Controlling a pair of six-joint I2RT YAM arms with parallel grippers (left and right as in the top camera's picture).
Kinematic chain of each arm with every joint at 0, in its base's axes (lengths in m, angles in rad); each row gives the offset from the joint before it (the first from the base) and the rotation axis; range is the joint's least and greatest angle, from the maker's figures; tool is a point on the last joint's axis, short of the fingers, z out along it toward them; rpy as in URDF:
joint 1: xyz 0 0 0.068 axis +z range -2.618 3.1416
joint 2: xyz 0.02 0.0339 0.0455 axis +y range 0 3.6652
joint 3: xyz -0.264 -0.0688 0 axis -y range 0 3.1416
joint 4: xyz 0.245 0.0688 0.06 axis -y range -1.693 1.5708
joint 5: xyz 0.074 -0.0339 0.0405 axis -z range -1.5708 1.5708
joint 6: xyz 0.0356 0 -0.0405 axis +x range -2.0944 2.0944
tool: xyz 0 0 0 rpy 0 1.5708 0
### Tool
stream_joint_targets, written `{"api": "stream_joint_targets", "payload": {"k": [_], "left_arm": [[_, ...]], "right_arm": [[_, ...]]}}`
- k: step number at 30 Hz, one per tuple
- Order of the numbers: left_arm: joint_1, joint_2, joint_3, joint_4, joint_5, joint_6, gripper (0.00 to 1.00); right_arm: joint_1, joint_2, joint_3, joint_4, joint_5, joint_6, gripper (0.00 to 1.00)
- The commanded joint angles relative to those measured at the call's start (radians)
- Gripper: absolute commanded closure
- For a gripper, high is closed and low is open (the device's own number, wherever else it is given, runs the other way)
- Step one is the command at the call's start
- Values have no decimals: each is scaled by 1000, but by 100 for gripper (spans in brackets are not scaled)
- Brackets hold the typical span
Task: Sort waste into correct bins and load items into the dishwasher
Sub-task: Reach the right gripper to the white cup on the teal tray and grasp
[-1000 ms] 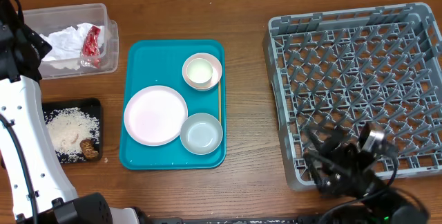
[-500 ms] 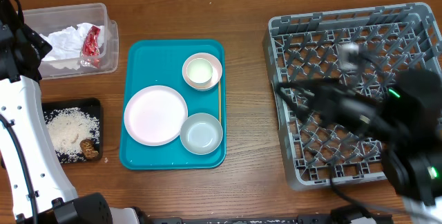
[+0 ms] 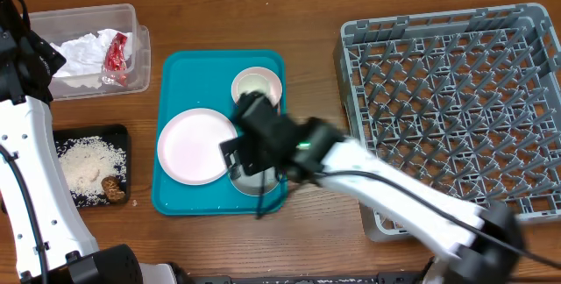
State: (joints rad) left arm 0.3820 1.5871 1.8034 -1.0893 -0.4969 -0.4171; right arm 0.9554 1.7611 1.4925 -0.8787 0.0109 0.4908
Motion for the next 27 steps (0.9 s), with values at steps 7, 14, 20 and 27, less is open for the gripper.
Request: {"api": "stream_joint_targets", "payload": {"k": [7, 14, 20, 27], "left_arm": [[4, 5, -1, 0, 3, -10, 0], [4, 5, -1, 0, 3, -10, 0], [4, 5, -1, 0, 3, -10, 0], [4, 5, -1, 0, 3, -10, 0]], "right_arm": [[15, 117, 1, 81, -193, 66, 0], [28, 181, 0, 94, -204, 59, 0], [70, 229, 0, 83, -134, 63, 16], [146, 266, 0, 97, 0, 118, 21]]}}
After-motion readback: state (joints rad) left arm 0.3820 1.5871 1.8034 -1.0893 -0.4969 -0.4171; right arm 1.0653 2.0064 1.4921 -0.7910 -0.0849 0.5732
